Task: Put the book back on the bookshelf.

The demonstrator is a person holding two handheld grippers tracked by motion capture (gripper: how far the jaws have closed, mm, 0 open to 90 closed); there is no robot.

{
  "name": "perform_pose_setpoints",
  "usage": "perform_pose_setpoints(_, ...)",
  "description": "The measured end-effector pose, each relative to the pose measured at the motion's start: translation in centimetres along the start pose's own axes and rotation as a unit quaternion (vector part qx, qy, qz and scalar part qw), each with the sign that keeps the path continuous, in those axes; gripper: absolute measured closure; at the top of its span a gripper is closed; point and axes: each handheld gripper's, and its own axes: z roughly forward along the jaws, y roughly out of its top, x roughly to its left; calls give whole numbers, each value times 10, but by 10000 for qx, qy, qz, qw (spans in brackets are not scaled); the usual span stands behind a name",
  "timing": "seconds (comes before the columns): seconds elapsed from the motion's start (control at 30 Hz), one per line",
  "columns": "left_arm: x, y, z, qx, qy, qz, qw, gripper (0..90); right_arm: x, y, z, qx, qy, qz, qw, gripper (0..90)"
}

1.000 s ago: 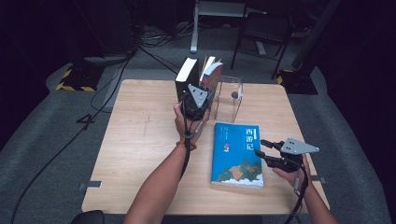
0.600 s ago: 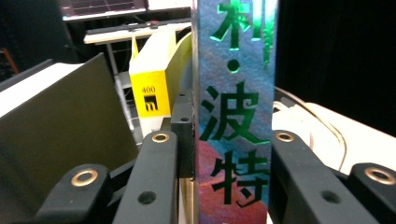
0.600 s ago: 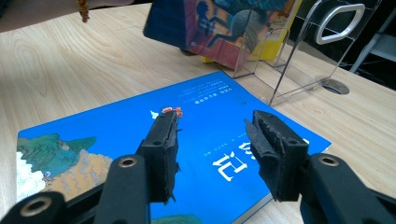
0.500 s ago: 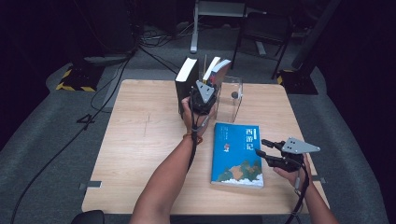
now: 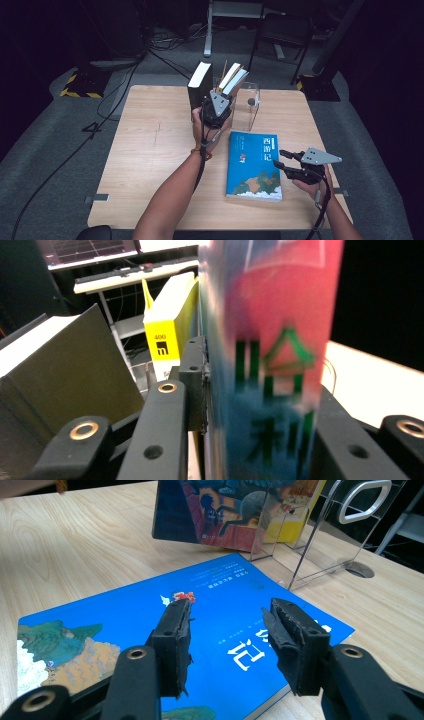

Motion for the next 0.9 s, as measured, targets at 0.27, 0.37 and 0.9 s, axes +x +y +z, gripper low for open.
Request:
perform_pose_setpoints(0.27,13,8,-11,117,-173,-102,9997,699,1,0,2,56,26,2,10000,518)
perform_pose_setpoints(0.37,15,12,-14,229,-271,-69,9993,698,1,-1,2,74,43,-12,10000,518)
perform_pose_setpoints(0.9,14,28,-7,417,-134,34,9990,726,3,-1,4,196,143,-48,9997,515)
